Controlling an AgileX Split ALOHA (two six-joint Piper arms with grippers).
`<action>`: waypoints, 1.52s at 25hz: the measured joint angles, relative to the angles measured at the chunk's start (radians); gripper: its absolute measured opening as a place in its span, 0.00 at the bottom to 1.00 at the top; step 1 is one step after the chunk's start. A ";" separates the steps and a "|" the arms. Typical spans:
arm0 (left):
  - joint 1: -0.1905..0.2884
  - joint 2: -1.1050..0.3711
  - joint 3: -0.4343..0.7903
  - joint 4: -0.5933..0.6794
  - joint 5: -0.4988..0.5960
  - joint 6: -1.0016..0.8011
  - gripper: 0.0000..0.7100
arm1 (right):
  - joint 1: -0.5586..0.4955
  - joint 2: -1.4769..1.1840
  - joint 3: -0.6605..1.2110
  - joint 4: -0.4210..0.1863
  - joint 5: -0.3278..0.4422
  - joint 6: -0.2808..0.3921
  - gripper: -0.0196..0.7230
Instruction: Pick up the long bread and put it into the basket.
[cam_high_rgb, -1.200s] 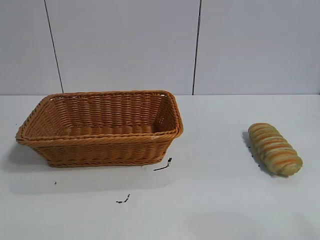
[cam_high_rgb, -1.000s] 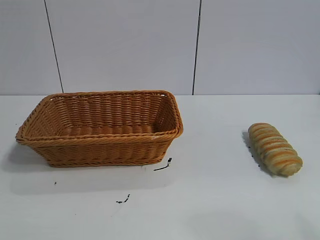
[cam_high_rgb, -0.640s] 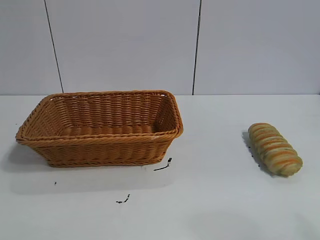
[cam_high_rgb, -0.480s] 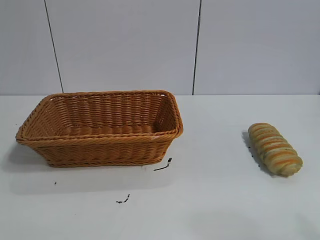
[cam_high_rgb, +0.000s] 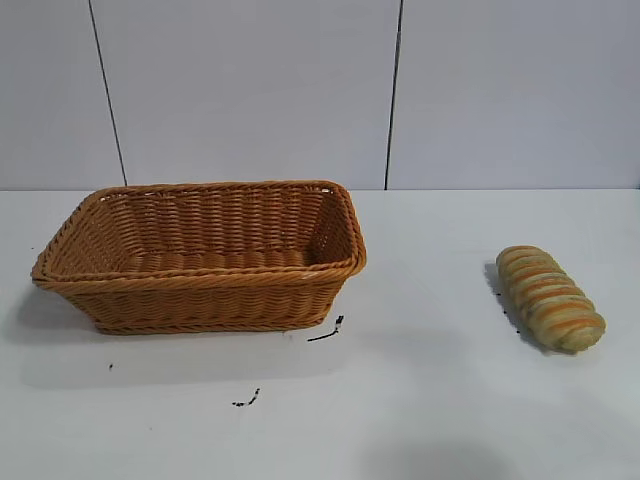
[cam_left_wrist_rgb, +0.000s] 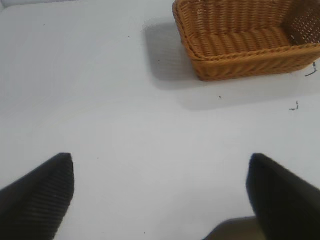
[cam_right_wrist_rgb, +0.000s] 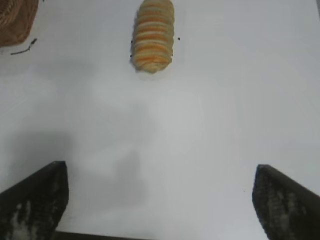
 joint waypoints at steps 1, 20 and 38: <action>0.000 0.000 0.000 0.000 0.000 0.000 0.98 | 0.000 0.061 -0.029 0.000 -0.001 0.000 0.96; 0.000 0.000 0.000 0.000 0.000 0.000 0.98 | 0.000 0.831 -0.542 -0.022 -0.020 0.000 0.96; 0.000 0.000 0.000 0.000 0.000 0.000 0.98 | 0.022 1.059 -0.606 -0.010 -0.180 0.000 0.96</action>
